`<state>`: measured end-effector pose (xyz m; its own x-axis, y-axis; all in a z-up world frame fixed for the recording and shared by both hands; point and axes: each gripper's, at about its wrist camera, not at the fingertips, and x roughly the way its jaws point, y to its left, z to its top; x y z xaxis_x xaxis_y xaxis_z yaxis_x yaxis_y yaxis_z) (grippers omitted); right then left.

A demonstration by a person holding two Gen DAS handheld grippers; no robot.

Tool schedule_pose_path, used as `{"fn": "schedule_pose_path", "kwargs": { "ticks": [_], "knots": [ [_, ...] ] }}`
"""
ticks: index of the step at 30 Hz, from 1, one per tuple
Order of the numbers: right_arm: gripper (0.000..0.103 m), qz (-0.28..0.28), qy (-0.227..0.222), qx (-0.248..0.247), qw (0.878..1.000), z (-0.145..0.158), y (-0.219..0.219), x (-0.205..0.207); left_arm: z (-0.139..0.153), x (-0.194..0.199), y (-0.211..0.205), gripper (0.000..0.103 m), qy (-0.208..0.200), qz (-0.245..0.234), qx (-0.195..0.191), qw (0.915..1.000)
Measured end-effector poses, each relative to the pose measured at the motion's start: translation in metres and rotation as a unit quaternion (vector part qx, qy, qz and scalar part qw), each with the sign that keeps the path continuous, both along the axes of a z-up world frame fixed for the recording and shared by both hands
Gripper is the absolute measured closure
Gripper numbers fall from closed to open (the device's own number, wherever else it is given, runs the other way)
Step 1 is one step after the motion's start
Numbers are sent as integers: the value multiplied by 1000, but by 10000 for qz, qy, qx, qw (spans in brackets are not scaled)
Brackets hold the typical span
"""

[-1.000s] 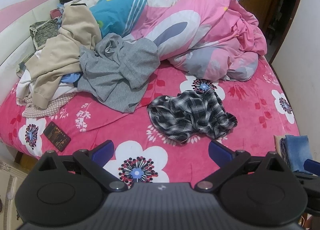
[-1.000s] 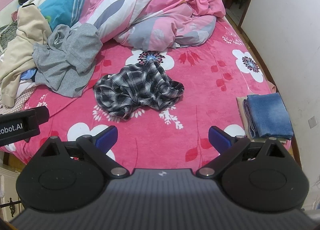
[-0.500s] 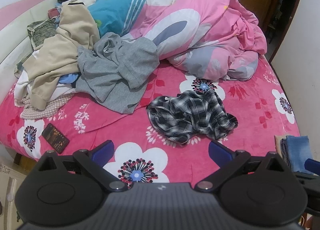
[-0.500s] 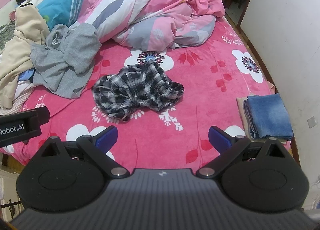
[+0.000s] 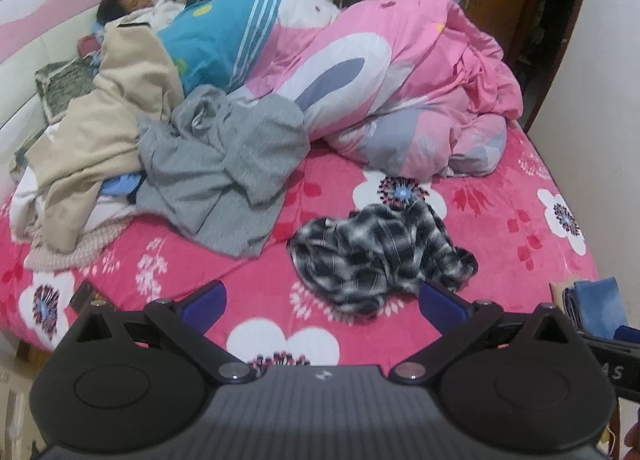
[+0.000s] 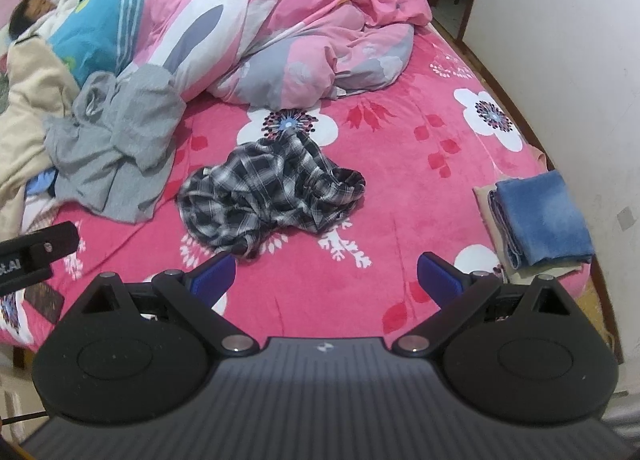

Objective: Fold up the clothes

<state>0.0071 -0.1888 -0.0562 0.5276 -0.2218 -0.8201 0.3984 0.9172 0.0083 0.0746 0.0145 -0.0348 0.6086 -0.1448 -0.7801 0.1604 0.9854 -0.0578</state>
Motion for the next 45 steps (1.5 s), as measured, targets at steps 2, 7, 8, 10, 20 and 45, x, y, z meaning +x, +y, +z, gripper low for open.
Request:
{"fn": "schedule_pose_path", "kwargs": {
  "ticks": [2, 7, 8, 10, 20, 45],
  "knots": [
    [5, -86, -97, 42, 9999, -6, -3, 1, -7, 10, 2, 0, -18, -73, -104, 9999],
    [5, -115, -169, 29, 9998, -20, -15, 4, -28, 44, 3, 0, 257, -233, -698, 9970],
    [5, -84, -197, 17, 9998, -22, -19, 6, -31, 52, -1, 0, 282, -250, -706, 9968],
    [5, -37, -235, 28, 9997, -26, -32, 14, -39, 68, -11, 0, 325, -286, -707, 9966],
    [5, 585, -289, 776, 9948, -94, -138, 137, -93, 164, -107, 2, 296, -589, -157, 9977],
    [92, 3472, -161, 1943, 9173, -253, -98, 261, -223, 276, -195, 31, 2044, -1263, -1278, 9623]
  ]
}}
